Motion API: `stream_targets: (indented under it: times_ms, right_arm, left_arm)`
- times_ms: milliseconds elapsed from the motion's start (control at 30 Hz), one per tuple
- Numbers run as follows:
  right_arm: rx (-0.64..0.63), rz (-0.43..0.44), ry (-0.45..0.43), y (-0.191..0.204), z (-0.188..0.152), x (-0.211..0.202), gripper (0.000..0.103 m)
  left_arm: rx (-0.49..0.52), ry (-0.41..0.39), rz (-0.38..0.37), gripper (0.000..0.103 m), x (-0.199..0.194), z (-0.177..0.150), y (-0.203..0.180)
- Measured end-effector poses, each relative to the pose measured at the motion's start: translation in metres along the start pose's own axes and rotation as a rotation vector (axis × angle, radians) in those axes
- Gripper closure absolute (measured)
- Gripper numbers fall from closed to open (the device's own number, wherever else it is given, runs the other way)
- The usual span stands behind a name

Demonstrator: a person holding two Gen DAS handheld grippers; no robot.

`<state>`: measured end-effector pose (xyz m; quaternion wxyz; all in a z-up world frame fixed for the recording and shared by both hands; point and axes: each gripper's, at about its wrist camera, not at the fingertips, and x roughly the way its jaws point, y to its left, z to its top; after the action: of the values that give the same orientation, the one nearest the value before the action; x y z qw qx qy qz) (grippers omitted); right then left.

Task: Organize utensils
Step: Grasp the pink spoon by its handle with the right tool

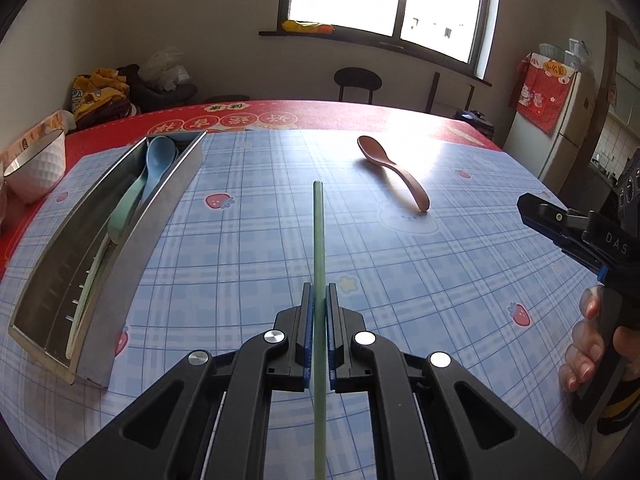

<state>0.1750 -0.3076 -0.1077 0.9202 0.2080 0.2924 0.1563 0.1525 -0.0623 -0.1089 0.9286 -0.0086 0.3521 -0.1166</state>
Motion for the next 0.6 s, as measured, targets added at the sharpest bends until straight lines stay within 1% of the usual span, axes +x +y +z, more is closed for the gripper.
stream_targets:
  times_ms: [67, 167, 233, 367, 467, 533, 600]
  right_arm:
    - [0.003, -0.001, 0.001, 0.0, 0.0, 0.0, 0.055]
    - [-0.005, -0.008, 0.002, 0.002, 0.0, 0.001, 0.055]
    - [-0.022, -0.019, 0.01, 0.005, 0.0, 0.003, 0.055]
    - [-0.1, -0.072, 0.061, 0.019, -0.001, 0.015, 0.055]
    - [-0.165, -0.109, 0.121, 0.032, 0.002, 0.029, 0.055]
    - [-0.193, -0.126, 0.156, 0.039, 0.007, 0.039, 0.055]
    - [-0.212, -0.128, 0.169, 0.046, 0.015, 0.049, 0.055]
  left_arm:
    - [-0.031, -0.032, -0.011, 0.097, -0.006, 0.0, 0.006]
    - [-0.09, -0.055, -0.037, 0.097, -0.012, 0.0, 0.015]
    - [-0.11, -0.07, -0.051, 0.097, -0.015, 0.0, 0.018]
    - [-0.114, -0.111, -0.079, 0.097, -0.022, -0.001, 0.017]
    - [-0.129, -0.139, -0.118, 0.097, -0.027, -0.001, 0.021]
    - [-0.128, -0.139, -0.141, 0.097, -0.028, 0.0, 0.021]
    - [-0.134, -0.145, -0.155, 0.097, -0.03, 0.0, 0.022]
